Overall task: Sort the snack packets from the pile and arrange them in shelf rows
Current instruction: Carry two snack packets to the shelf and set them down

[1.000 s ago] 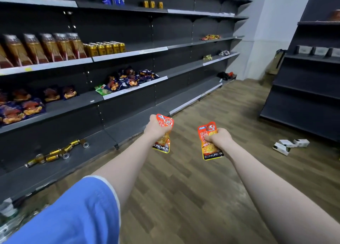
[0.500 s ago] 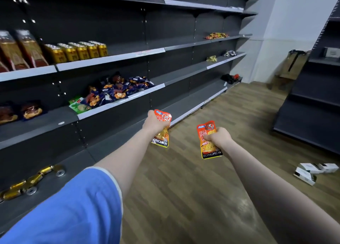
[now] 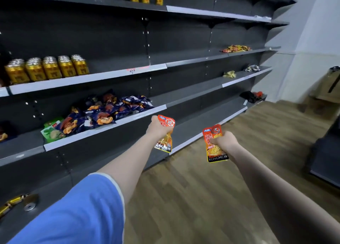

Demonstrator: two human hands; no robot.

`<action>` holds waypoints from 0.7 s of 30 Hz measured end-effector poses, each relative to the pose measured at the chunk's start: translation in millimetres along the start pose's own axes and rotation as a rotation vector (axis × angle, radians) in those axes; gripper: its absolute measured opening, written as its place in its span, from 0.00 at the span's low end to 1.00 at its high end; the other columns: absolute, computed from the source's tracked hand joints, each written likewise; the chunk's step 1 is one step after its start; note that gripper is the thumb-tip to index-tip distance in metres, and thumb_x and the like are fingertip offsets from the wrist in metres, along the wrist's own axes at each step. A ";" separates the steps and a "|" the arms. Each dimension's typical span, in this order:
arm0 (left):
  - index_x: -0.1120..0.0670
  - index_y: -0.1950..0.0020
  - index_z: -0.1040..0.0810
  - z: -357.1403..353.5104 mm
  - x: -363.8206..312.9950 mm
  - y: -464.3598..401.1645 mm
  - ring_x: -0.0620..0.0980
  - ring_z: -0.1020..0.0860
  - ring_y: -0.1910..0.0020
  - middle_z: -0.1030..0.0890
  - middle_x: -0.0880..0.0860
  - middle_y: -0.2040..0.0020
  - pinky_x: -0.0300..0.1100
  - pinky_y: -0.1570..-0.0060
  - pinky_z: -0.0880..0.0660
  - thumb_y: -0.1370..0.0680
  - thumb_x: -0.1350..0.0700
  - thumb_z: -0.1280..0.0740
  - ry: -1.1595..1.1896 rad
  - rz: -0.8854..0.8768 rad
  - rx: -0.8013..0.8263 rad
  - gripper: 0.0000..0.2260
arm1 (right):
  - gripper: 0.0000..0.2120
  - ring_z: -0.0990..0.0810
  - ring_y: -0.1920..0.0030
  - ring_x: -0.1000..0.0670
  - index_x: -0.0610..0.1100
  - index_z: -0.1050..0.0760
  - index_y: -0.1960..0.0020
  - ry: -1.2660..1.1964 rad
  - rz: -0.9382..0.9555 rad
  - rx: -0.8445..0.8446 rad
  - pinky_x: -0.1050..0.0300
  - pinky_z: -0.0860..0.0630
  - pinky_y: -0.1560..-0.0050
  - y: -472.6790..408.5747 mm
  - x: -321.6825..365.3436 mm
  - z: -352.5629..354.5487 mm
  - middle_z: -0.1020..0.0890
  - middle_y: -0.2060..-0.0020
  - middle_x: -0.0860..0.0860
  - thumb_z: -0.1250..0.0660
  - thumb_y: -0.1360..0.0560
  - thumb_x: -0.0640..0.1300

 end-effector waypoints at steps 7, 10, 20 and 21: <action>0.57 0.31 0.40 -53.3 -90.4 -127.2 0.56 0.26 0.43 0.28 0.55 0.42 0.51 0.41 0.27 0.27 0.54 0.29 0.017 -0.025 -0.091 0.29 | 0.10 0.20 0.49 0.41 0.41 0.28 0.50 0.060 0.111 0.079 0.45 0.25 0.43 -168.3 59.5 42.3 0.20 0.51 0.43 0.30 0.28 0.40; 0.58 0.30 0.41 -60.4 -112.6 -180.1 0.56 0.26 0.41 0.28 0.57 0.38 0.51 0.41 0.27 0.26 0.53 0.29 0.026 -0.024 -0.144 0.30 | 0.14 0.20 0.47 0.42 0.40 0.27 0.44 0.093 0.144 0.113 0.46 0.25 0.42 -228.9 80.7 39.4 0.19 0.48 0.42 0.30 0.28 0.42; 0.58 0.30 0.41 -100.9 -153.0 -397.2 0.54 0.27 0.42 0.28 0.57 0.38 0.46 0.45 0.28 0.25 0.54 0.30 0.039 -0.023 -0.213 0.29 | 0.15 0.20 0.50 0.44 0.39 0.26 0.44 0.032 0.207 0.164 0.51 0.24 0.47 -451.4 144.9 2.4 0.19 0.50 0.43 0.29 0.29 0.41; 0.58 0.30 0.41 -103.8 -162.4 -429.7 0.55 0.26 0.42 0.28 0.57 0.38 0.46 0.46 0.28 0.25 0.53 0.30 0.052 -0.023 -0.221 0.29 | 0.15 0.20 0.50 0.43 0.39 0.26 0.44 0.041 0.212 0.162 0.50 0.24 0.47 -482.5 158.5 -0.4 0.19 0.50 0.43 0.29 0.29 0.41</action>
Point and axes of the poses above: each hand's wrist, its own y-axis away from the middle knuckle, its own z-axis out of the back of the hand, x = y × z, the point moved 4 cm from there along -y, towards the middle knuckle
